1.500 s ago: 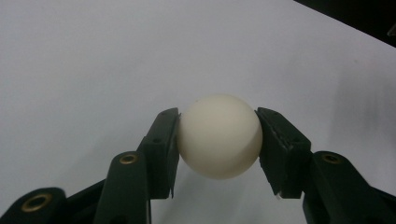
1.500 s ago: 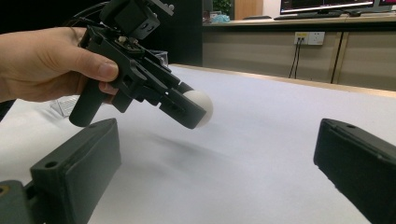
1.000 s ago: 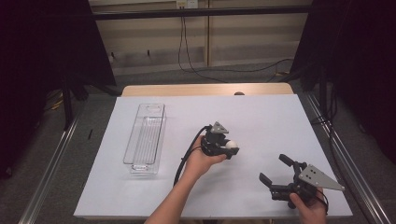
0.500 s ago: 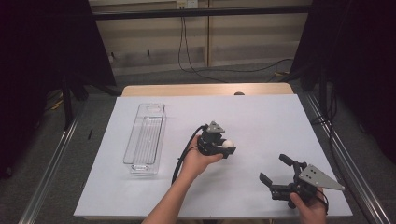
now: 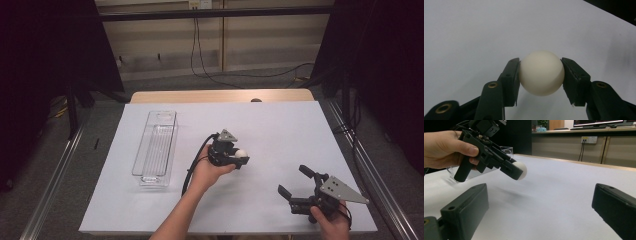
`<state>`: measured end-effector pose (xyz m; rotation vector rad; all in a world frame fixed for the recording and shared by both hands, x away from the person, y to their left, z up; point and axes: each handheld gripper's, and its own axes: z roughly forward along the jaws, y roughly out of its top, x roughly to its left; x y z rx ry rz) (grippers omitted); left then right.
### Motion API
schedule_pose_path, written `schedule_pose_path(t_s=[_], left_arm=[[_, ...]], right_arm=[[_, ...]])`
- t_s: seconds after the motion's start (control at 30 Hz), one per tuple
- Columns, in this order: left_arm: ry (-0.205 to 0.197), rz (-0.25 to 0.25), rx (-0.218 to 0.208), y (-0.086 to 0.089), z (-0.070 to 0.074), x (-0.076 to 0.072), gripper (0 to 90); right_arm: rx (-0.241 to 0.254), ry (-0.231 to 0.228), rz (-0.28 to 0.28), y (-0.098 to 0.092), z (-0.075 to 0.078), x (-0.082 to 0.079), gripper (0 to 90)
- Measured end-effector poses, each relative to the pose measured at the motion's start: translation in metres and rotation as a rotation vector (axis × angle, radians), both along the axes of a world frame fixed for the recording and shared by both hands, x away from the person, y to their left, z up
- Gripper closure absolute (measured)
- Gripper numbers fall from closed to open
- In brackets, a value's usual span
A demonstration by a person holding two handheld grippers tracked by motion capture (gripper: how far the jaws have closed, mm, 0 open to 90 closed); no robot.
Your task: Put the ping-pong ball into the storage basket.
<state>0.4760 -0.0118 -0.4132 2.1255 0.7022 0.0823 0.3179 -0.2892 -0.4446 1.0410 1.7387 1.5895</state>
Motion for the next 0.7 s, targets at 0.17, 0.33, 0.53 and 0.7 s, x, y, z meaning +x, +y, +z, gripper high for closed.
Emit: schedule_pose_path(t_s=[0.17, 0.33, 0.53, 0.7], left_arm=[[0.002, 0.003, 0.001, 0.002, 0.000, 0.000, 51.2], [0.000, 0.004, -0.008, 0.004, 0.001, 0.001, 51.2], [0.002, 0.012, 0.003, 0.008, 0.002, 0.001, 51.2], [-0.002, 0.019, -0.007, 0.011, 0.002, 0.002, 51.2]], right_arm=[[-0.003, -0.005, 0.005, 0.000, 0.000, 0.000, 0.4], [-0.009, -0.005, 0.009, -0.001, 0.000, 0.000, 0.4], [-0.009, -0.004, 0.008, -0.001, 0.000, 0.000, 0.4], [-0.007, -0.003, 0.007, -0.001, 0.000, 0.000, 0.4]])
